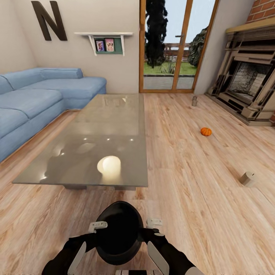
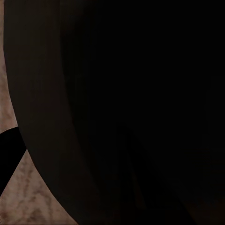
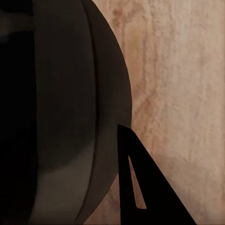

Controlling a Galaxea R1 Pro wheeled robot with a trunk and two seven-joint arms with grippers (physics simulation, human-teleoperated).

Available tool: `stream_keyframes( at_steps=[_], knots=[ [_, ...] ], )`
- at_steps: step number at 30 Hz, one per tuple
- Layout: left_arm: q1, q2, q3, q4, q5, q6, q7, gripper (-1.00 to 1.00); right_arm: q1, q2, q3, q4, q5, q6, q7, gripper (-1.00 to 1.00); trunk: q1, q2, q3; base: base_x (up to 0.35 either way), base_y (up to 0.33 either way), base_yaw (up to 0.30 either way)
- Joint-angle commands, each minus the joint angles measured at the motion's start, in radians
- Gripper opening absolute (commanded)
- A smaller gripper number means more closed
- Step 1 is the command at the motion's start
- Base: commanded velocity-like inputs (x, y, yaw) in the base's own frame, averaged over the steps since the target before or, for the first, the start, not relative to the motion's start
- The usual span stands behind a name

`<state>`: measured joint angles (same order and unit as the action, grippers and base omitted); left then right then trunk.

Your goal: Place each of the two pumpkins and all three candles from the living room inside a cabinet in the living room (use any cabinet), then make sure every cabinet is closed, and position the cauldron so it is next to a table in the living room.

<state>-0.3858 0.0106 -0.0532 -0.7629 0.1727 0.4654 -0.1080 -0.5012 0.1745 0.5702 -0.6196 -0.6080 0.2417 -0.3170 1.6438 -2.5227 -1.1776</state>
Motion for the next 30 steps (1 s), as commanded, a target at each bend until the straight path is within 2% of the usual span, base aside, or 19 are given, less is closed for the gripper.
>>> stream_keyframes(
  at_steps=[1,9,10,23,24,30],
  knots=[
    [0.001,0.001,0.000,0.036,0.018,-0.028,0.002,-1.00,0.000,0.000,0.002,0.000,-0.003,0.005,-0.010,-1.00,0.001,0.000,-0.005,0.000,0.000,0.000],
    [0.001,0.002,0.000,0.034,0.018,-0.028,0.002,-1.00,0.000,0.000,0.002,0.000,-0.003,0.005,-0.010,-1.00,0.001,-0.001,-0.009,0.000,0.000,0.000],
    [0.001,0.002,0.000,0.034,0.018,-0.028,0.002,-1.00,0.000,0.000,0.002,0.000,-0.003,0.005,-0.010,1.00,0.001,-0.001,-0.009,0.000,0.000,0.000],
    [0.001,0.002,0.000,0.034,0.018,-0.028,0.002,-1.00,0.000,0.000,0.002,0.000,-0.003,0.005,-0.010,1.00,0.001,-0.001,-0.009,0.000,0.000,0.000],
    [0.001,0.002,0.000,0.034,0.018,-0.028,0.002,1.00,0.000,0.000,0.002,0.000,-0.003,0.005,-0.010,1.00,0.001,-0.001,-0.009,0.000,0.000,0.000],
    [0.001,0.002,0.000,0.034,0.018,-0.028,0.002,1.00,0.000,0.000,0.002,0.000,-0.003,0.005,-0.010,1.00,0.001,-0.001,-0.009,0.000,0.000,0.000]
  ],
)
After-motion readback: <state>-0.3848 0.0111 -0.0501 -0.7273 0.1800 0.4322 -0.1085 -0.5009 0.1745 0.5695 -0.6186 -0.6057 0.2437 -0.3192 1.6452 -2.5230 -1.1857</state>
